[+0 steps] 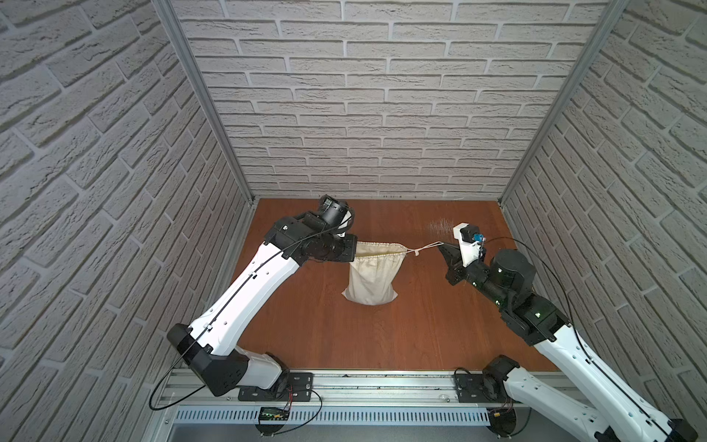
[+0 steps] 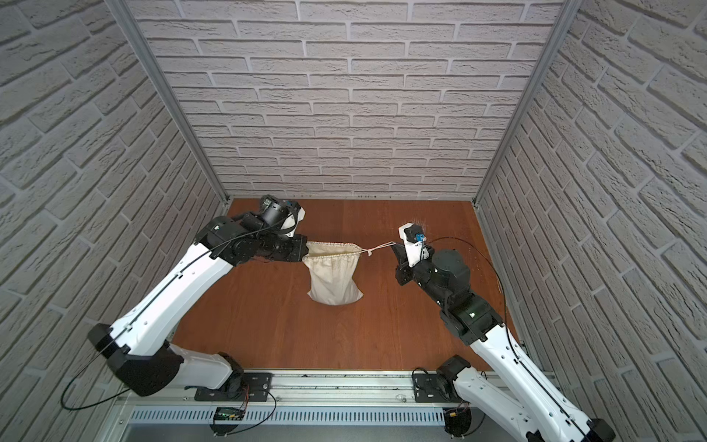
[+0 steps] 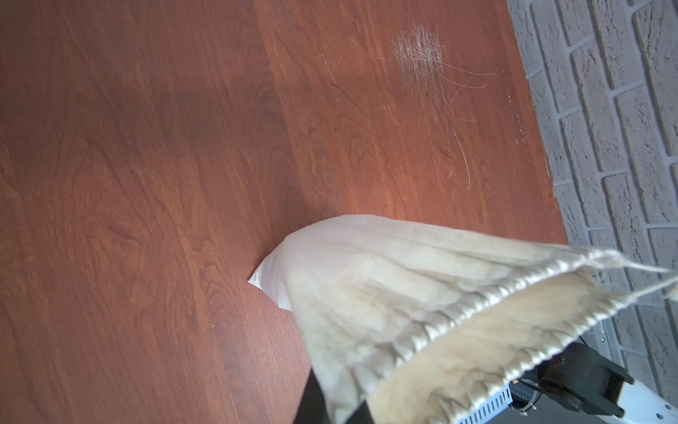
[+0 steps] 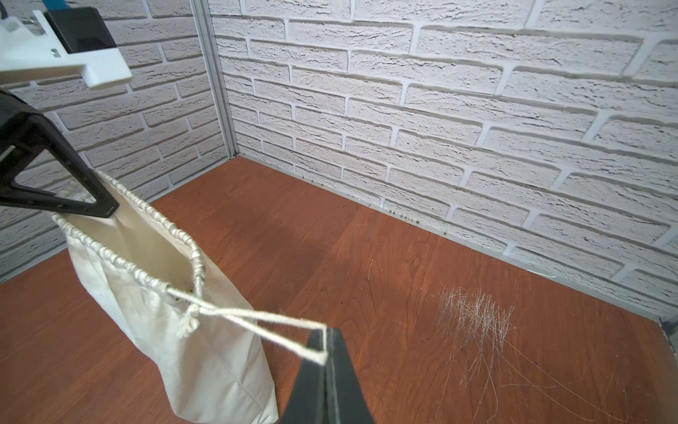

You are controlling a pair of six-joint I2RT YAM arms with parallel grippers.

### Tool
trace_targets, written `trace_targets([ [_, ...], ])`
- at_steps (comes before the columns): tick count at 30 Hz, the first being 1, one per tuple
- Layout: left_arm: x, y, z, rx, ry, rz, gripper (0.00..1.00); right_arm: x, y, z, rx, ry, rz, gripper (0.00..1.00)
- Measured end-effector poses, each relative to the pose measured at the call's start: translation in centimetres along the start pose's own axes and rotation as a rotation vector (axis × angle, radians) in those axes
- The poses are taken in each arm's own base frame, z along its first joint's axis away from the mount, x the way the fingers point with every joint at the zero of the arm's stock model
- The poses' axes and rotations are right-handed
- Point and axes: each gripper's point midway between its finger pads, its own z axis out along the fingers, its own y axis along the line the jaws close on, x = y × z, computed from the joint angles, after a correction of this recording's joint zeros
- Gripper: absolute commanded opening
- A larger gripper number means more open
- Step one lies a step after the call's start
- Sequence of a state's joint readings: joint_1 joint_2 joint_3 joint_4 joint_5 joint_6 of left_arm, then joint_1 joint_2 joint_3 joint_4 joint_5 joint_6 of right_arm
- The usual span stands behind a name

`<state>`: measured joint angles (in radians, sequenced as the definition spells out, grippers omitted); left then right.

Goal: Close the soil bag
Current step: Frap the soil bag at the center of the board.

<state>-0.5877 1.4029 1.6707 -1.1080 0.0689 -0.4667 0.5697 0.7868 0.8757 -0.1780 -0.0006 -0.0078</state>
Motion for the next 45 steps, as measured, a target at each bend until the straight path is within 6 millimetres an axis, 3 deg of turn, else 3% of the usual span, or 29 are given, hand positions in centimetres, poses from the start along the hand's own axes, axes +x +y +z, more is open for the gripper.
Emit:
trace_targets([
  [6, -1.0, -0.6, -0.7, 0.021, -0.035, 0.0, 0.06, -4.2, 0.7, -0.3, -0.043, -0.065, -0.002, 0.03],
  [9, -0.9, -0.6, -0.5, 0.022, -0.032, -0.003, 0.04, -5.0, 1.2, 0.3, -0.068, -0.064, -0.002, 0.03],
  [14, 0.5, -0.1, 1.1, 0.017, 0.016, -0.023, 0.03, -4.5, 1.6, 1.8, -0.091, -0.03, 0.007, 0.03],
  [20, 1.3, 0.2, 1.4, 0.025, 0.013, -0.034, 0.2, -4.5, 2.0, 2.0, -0.115, -0.029, 0.032, 0.03],
  [26, 0.9, 0.2, 1.2, 0.028, -0.007, -0.038, 0.38, -4.4, 2.8, 2.2, -0.158, -0.025, 0.047, 0.03],
  [35, -0.8, 0.5, 0.6, 0.024, -0.039, -0.044, 0.41, -4.2, 4.9, 2.2, -0.229, -0.017, 0.049, 0.03],
  [37, -1.2, 0.6, 0.3, 0.024, -0.047, -0.046, 0.39, -4.2, 5.1, 2.2, -0.235, -0.018, 0.047, 0.03],
  [39, -1.5, 0.7, 0.1, 0.022, -0.051, -0.041, 0.31, -4.1, 5.2, 2.3, -0.239, -0.015, 0.047, 0.03],
  [43, -1.5, 0.9, 0.3, 0.016, -0.041, -0.036, 0.0, -4.0, 5.4, 2.5, -0.238, -0.014, 0.046, 0.03],
  [45, -1.5, 1.0, 0.5, 0.015, -0.035, -0.032, 0.0, -4.1, 5.2, 2.5, -0.226, -0.014, 0.045, 0.03],
])
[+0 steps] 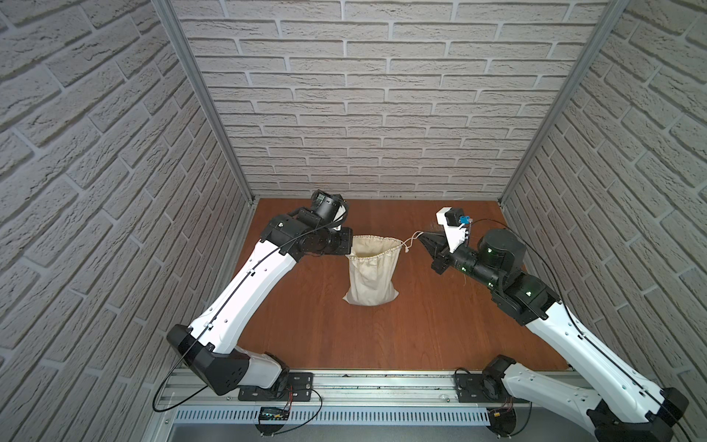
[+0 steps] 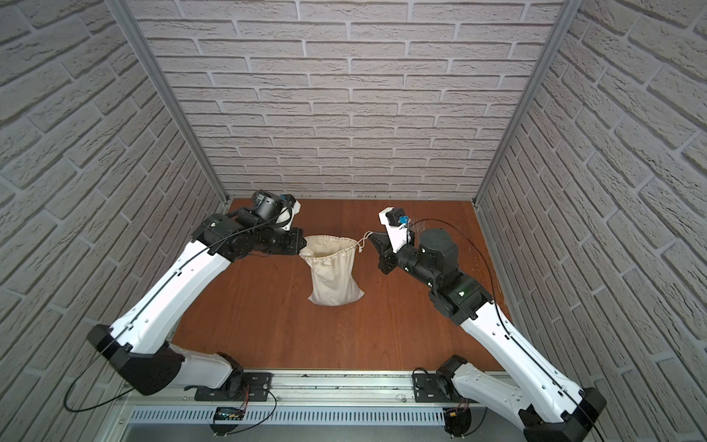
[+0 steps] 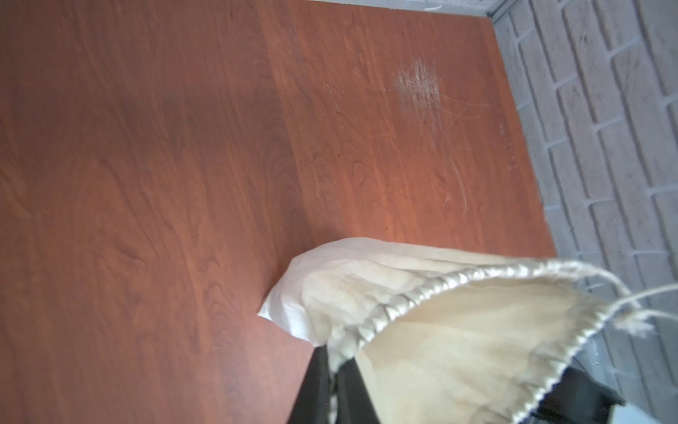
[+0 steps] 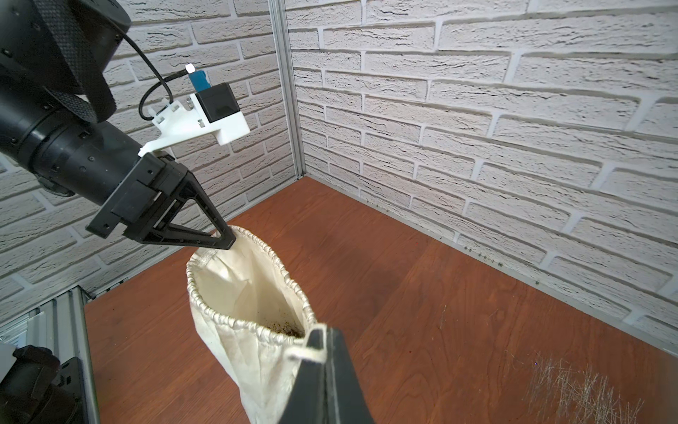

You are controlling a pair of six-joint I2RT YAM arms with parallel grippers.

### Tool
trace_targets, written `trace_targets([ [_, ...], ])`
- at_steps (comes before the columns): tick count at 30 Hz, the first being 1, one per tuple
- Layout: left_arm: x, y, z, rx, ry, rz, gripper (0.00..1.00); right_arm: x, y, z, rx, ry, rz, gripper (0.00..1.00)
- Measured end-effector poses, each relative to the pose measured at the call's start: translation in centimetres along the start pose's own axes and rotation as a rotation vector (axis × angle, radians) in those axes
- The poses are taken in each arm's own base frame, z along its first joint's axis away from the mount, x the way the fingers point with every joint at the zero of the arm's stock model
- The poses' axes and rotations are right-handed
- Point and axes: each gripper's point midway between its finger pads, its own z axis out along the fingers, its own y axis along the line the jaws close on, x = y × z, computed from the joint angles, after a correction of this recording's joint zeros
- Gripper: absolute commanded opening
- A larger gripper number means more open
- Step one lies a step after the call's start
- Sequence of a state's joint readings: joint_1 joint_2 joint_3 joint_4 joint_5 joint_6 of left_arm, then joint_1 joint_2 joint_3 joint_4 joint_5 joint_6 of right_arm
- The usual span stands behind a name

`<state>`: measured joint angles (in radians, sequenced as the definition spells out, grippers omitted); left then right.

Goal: Close the soil bag
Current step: Frap the soil bag at the center of the board.

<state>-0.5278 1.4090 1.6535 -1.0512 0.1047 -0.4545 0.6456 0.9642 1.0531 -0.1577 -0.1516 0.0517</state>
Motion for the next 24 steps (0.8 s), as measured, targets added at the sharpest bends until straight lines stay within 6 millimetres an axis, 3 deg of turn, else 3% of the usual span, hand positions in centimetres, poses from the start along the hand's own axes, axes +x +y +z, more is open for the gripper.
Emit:
trace_targets([
  [4, 0.0, 0.3, 0.0, -0.004, 0.004, -0.006, 0.0, -0.6, -1.0, -0.2, 0.061, 0.006, -0.007, 0.03],
  [9, -0.2, 0.7, -0.9, -0.008, -0.006, -0.011, 0.0, -3.7, -2.0, -1.5, 0.142, -0.024, -0.036, 0.03],
  [12, 0.0, 0.6, -1.9, 0.003, -0.02, -0.008, 0.0, -4.2, -2.3, -2.1, 0.175, -0.016, -0.048, 0.03],
  [18, 1.3, 0.5, -2.9, 0.039, -0.03, -0.013, 0.0, -3.8, -2.8, -2.9, 0.212, -0.006, -0.054, 0.03],
  [24, 2.2, 0.3, -1.6, 0.074, -0.007, -0.031, 0.0, -2.6, -2.9, -2.9, 0.211, 0.025, -0.052, 0.03],
])
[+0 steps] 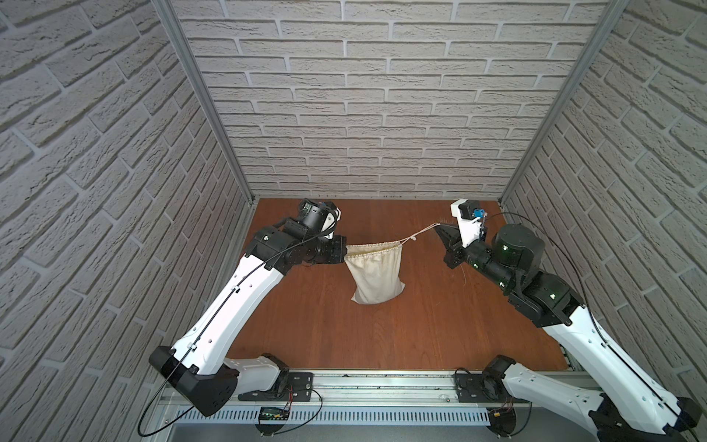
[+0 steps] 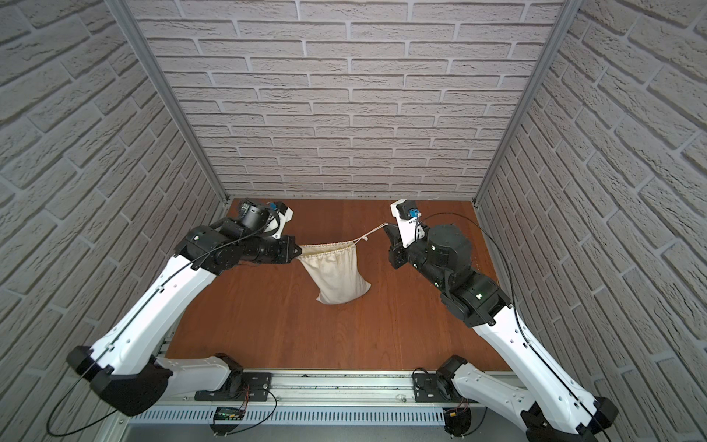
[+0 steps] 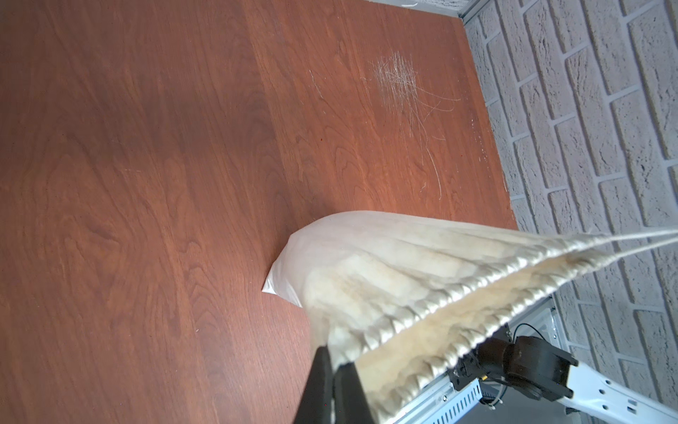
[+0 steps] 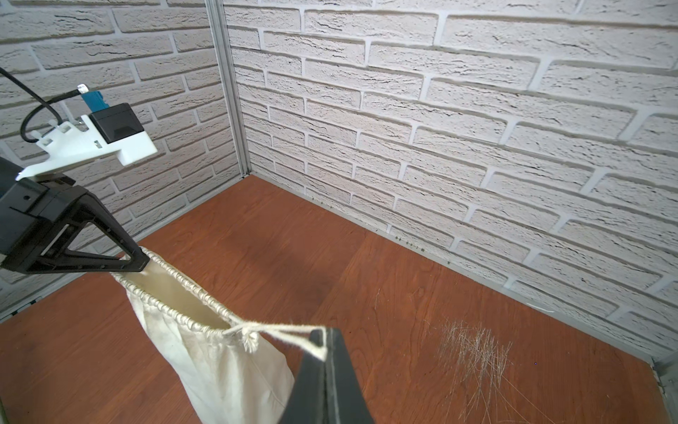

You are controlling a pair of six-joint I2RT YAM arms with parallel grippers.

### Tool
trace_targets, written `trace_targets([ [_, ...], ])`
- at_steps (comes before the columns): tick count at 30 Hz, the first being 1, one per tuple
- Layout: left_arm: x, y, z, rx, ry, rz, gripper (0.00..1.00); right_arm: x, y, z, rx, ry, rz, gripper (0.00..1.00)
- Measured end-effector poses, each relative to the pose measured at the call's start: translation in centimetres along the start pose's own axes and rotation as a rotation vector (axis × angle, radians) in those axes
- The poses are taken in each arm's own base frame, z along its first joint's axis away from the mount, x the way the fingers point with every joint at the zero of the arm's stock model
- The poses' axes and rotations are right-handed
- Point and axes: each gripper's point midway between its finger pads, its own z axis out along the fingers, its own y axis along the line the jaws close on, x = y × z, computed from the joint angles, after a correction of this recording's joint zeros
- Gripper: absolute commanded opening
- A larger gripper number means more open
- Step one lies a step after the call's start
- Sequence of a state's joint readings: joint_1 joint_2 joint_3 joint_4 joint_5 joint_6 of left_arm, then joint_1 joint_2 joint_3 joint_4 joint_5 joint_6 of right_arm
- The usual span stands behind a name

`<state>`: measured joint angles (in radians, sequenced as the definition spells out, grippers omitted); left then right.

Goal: Close the soil bag
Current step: Frap the soil bag at the center of the board.

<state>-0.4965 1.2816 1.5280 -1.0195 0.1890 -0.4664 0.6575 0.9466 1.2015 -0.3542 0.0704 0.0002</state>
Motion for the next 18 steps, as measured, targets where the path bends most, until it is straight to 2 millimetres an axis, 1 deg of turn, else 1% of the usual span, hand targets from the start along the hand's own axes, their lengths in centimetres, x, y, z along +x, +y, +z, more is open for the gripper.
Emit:
trace_targets([
  [4, 0.1, 0.0, 0.1, 0.002, 0.002, -0.003, 0.0, 0.2, -0.1, -0.1, 0.007, -0.002, 0.0, 0.03],
  [12, 0.2, 0.1, 0.4, -0.001, 0.007, 0.003, 0.0, 2.2, -0.9, -0.5, 0.051, 0.007, 0.003, 0.03],
  [18, 0.3, 0.4, 1.5, 0.001, 0.0, 0.007, 0.0, 2.4, -1.2, -0.1, 0.062, 0.012, 0.014, 0.03],
])
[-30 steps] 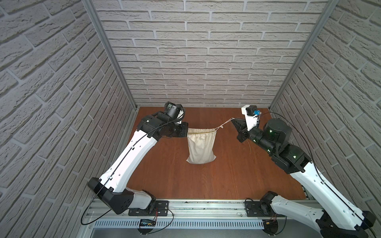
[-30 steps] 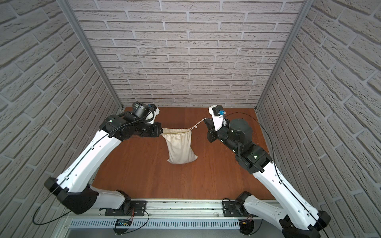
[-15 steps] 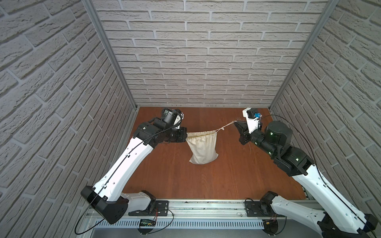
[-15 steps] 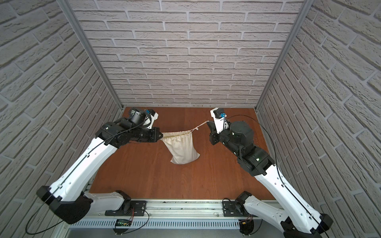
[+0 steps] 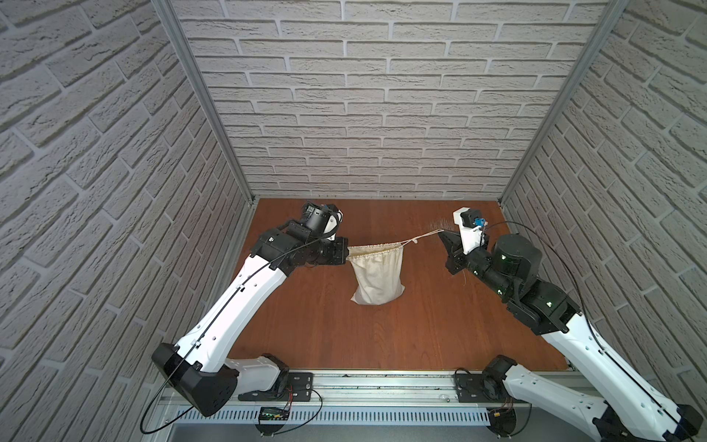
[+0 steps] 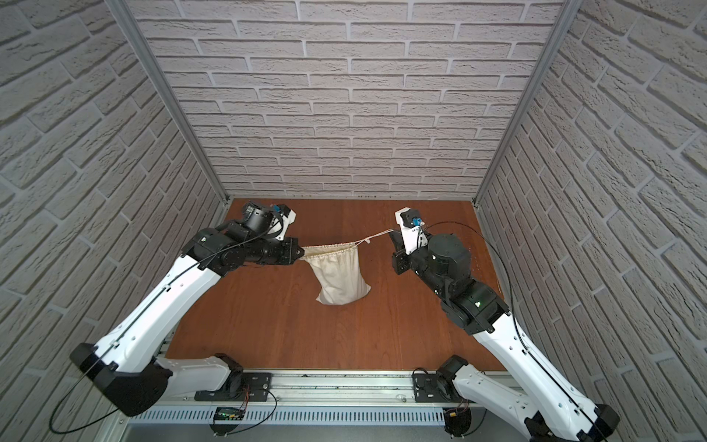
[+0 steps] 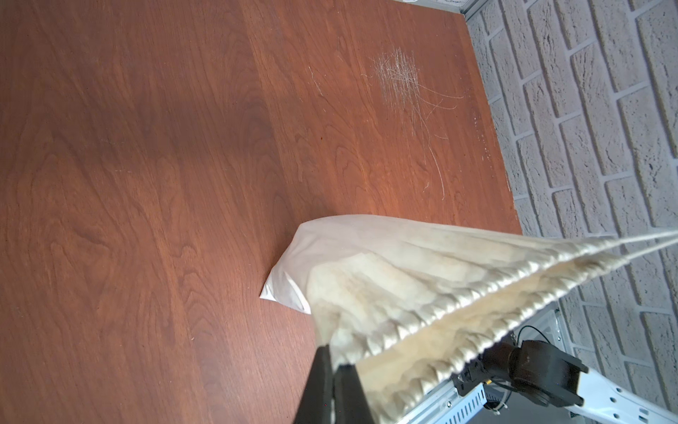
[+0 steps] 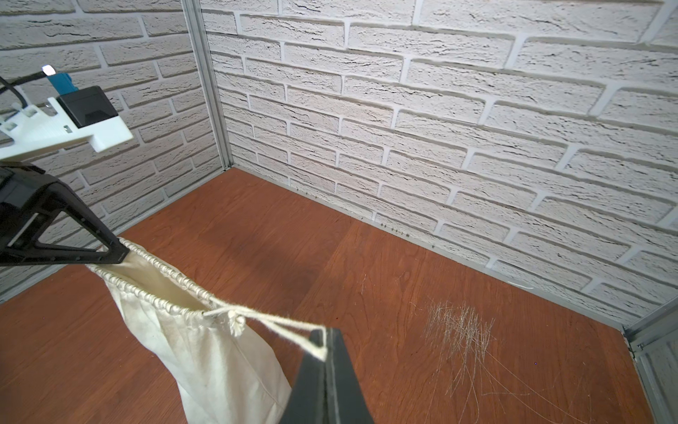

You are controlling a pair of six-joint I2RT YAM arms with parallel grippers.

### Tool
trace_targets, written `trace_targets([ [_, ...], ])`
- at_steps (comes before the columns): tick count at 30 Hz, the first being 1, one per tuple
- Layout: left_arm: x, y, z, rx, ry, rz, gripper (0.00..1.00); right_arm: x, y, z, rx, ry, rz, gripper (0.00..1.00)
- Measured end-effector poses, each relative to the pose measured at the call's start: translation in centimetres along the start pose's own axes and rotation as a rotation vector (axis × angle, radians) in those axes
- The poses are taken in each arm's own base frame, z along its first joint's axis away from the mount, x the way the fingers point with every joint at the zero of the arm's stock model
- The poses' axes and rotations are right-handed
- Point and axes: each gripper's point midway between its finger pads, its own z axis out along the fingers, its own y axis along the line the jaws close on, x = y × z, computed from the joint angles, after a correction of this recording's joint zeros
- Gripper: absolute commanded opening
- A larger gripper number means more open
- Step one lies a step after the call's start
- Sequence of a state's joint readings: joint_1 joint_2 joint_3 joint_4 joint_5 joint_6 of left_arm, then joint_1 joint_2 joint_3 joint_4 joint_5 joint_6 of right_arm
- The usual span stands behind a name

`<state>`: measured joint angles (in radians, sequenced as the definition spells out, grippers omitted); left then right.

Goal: Close the soil bag
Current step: Frap the soil bag at the center of the board.

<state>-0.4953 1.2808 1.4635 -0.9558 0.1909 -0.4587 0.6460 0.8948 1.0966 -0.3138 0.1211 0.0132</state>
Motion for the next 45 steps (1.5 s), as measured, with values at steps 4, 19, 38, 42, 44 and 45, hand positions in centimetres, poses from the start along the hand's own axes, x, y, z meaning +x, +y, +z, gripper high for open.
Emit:
trace_targets([
  [4, 0.2, 0.4, 0.6, -0.005, 0.0, 0.006, 0.0, 0.2, -0.5, 0.8, 0.014, 0.02, 0.034, 0.03],
  [19, -0.9, -0.3, 1.1, 0.038, -0.058, 0.05, 0.0, -0.3, -1.2, 0.9, 0.006, 0.061, 0.158, 0.03],
  [38, -2.2, -1.7, -3.7, 0.107, -0.255, 0.192, 0.98, -2.5, 0.8, -0.6, -0.122, 0.031, 0.179, 0.03],
  [42, -2.3, -2.5, -3.1, 0.129, -0.257, 0.215, 0.98, -2.8, 1.3, -0.7, -0.152, 0.03, 0.173, 0.03],
  [44, -2.0, -3.4, -2.4, 0.145, -0.247, 0.251, 0.98, -2.9, 1.5, -0.6, -0.166, 0.033, 0.168, 0.03],
  [45, -1.9, -3.9, -2.0, 0.15, -0.24, 0.27, 0.98, -3.0, 1.7, -0.6, -0.173, 0.037, 0.166, 0.03],
])
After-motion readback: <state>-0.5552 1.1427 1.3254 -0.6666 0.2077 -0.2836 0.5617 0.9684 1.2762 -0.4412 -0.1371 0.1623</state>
